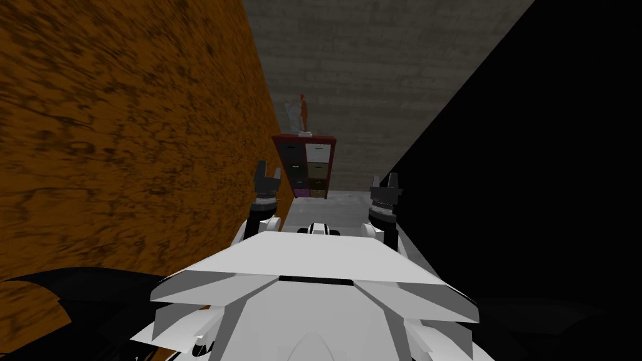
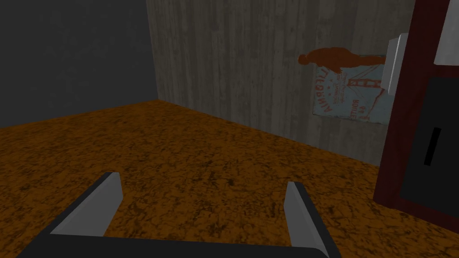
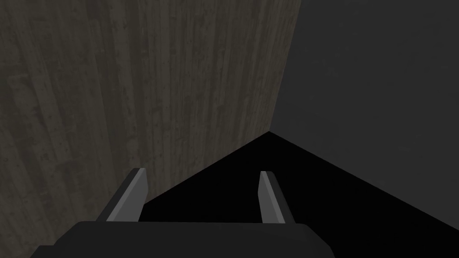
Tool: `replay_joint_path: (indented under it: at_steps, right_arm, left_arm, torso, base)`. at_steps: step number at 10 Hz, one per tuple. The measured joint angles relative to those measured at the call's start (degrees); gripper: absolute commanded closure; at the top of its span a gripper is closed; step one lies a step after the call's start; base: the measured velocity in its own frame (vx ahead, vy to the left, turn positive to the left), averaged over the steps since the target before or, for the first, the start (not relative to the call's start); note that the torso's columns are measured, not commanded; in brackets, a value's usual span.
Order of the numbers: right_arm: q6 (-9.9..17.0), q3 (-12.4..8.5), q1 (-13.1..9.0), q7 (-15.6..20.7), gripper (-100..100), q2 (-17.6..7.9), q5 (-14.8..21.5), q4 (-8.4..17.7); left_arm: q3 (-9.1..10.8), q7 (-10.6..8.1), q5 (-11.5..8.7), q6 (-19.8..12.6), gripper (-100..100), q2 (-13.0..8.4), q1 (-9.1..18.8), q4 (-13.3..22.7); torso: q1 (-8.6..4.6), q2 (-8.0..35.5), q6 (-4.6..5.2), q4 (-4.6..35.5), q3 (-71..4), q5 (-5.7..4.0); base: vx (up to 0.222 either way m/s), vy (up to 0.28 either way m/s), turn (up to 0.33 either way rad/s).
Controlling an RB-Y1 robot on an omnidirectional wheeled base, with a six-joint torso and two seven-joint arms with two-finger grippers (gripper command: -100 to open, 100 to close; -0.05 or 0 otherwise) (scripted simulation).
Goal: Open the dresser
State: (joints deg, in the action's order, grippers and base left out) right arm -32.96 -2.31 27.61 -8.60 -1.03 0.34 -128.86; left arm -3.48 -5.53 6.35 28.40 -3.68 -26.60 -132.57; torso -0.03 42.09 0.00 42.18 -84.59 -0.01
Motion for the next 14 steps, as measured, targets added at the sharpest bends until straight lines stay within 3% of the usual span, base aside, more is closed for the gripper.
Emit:
replay_joint_path:
  at_steps: [3, 6, 14]
  right_arm:
    - [0.0, 0.0, 0.01, 0.0, 0, 0.0, 0.0, 0.0]
    - [0.0, 0.0, 0.01, 0.0, 0, 0.0, 0.0, 0.0]
    - [0.0, 0.0, 0.0, 0.0, 0, 0.0, 0.0, 0.0]
  left_arm:
    - [0.3, 0.11, -0.18, 0.42, -100, -3.36, 0.64, 3.14]
    - [0.55, 0.36, -0.35, 1.38, -100, -5.19, 1.5, 7.76]
    - [1.04, 1.05, -0.76, 3.48, -100, -5.61, 3.05, 19.16]
  torso:
    - [0.0, 0.13, 0.0, 0.09, -0.01, 0.0]
    - [0.06, 0.14, 0.0, 0.09, -0.01, 0.01]
    - [0.1, 0.22, 0.0, 0.12, 0.04, 0.03]
  base:
    - [0.107, -0.038, -0.013]
    - [0.137, -0.041, -0.016]
    - [0.129, -0.047, -0.014]
